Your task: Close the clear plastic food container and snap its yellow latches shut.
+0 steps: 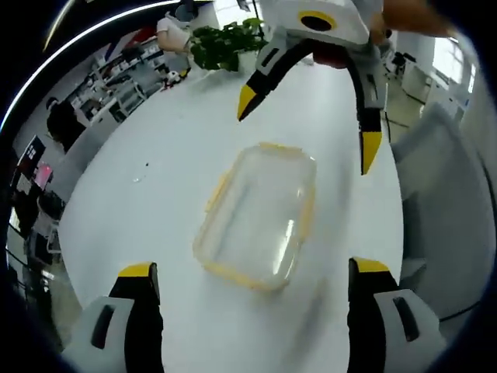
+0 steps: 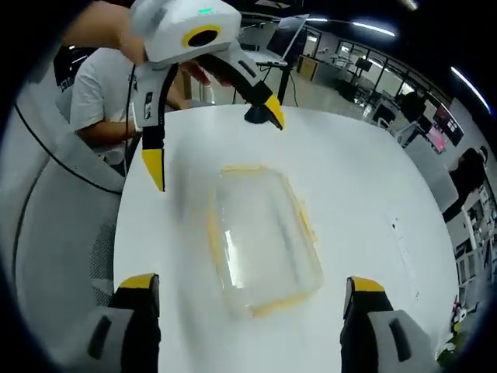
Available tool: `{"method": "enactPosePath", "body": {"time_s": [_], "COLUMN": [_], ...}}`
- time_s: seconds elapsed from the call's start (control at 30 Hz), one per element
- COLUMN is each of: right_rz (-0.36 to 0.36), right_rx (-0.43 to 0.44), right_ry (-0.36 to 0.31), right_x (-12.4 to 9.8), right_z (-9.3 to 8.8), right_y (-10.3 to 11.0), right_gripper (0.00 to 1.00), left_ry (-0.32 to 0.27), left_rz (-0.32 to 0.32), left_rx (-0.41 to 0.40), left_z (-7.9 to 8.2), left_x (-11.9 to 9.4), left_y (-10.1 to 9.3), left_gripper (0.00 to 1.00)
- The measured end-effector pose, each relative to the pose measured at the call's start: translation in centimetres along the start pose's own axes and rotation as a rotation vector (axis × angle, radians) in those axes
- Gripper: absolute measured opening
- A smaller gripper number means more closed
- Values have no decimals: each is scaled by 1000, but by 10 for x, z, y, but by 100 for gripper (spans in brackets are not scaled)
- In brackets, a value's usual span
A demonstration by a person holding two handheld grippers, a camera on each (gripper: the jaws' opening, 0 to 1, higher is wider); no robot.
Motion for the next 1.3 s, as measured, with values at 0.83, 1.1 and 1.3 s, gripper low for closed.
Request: {"method": "enactPosePath", "body": {"time_s": [0.83,1.1,1.3], "right_rz": [-160,-182,-214], "right_rx": [183,228,242], "right_ry": [-171,-209,-235], "right_x": [-37,-50,-62], "right_z": [-29,-41,-48], "right_y": [52,70,80], "right_gripper": [99,99,99], "left_ry": [-124,-153,-166], "left_rz": [125,163,203], "left_rx": [-150,-189,-208], "left_z": [-23,-38,-44], "left_x": [-48,-53,-64], "left_y": [-49,-64,-72], "left_gripper": [99,99,98]}}
Point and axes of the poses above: the point that each gripper's makers call its tool centre point, and the gripper's own axes: x roughly forward along the fingers, y roughly to its left, z roughly out of its top, the point moved 9 cm from there along -x, roughly backward along the fingers, and after that the axes turned 4 degrees about -y, right-handed, at the moved point
